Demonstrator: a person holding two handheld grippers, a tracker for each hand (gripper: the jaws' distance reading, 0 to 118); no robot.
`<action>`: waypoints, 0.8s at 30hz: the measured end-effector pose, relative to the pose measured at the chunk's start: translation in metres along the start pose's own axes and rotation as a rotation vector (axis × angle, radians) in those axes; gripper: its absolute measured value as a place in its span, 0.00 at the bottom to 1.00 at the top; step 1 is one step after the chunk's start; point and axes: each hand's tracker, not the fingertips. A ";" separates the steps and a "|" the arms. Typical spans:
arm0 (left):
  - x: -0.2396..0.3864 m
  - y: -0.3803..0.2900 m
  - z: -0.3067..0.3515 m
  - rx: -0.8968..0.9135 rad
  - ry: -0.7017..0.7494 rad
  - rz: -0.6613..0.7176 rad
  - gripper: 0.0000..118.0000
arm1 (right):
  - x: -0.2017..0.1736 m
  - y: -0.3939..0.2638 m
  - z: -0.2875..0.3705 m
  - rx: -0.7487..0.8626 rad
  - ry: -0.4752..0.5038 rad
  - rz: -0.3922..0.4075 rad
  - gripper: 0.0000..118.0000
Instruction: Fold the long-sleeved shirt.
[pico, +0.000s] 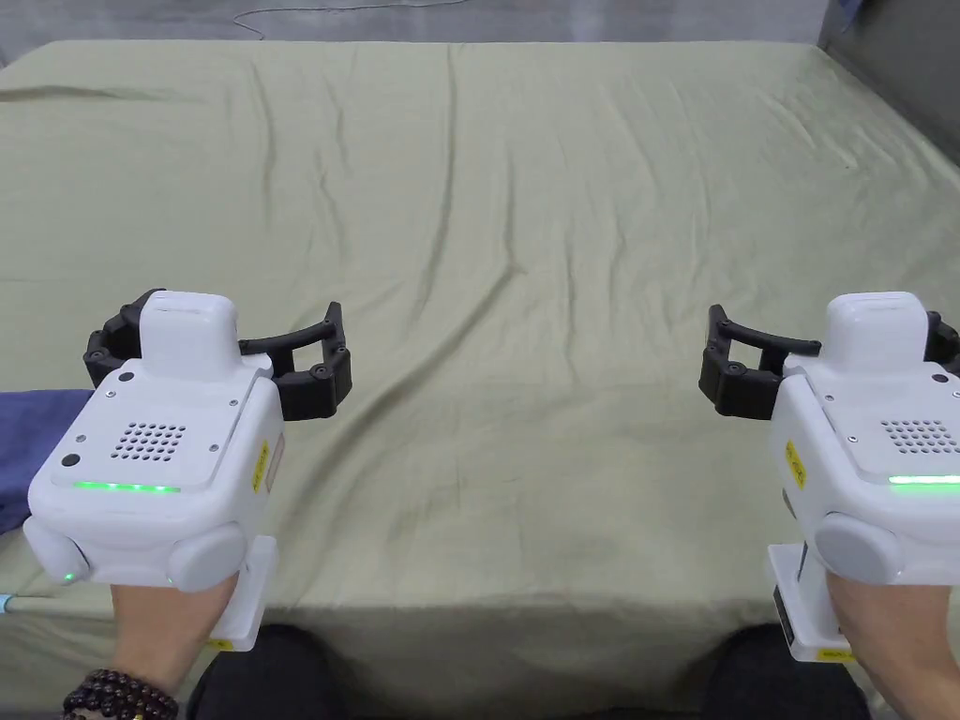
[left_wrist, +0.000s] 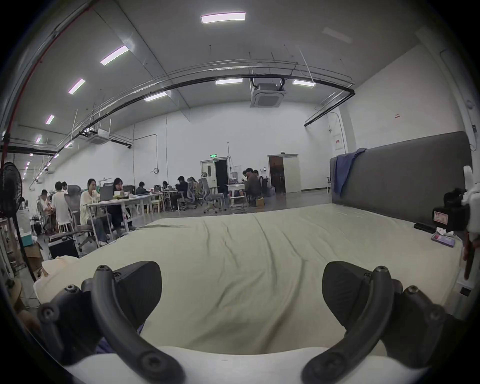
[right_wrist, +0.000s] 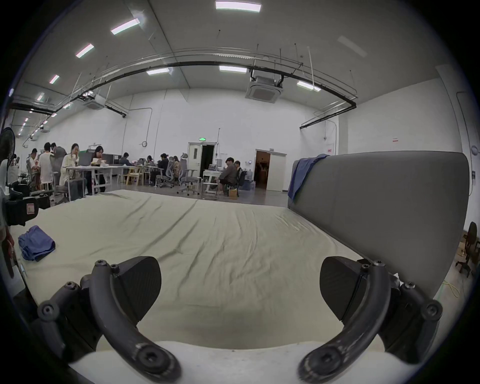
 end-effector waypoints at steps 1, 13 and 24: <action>0.000 0.000 0.000 -0.006 0.002 -0.002 1.00 | 0.000 0.000 0.000 -0.001 0.000 0.002 1.00; -0.003 -0.001 -0.001 -0.030 0.008 0.003 1.00 | 0.000 0.000 0.002 -0.008 -0.007 -0.012 1.00; -0.006 -0.001 -0.006 -0.042 0.009 0.018 1.00 | 0.000 0.001 0.002 0.001 -0.002 0.013 1.00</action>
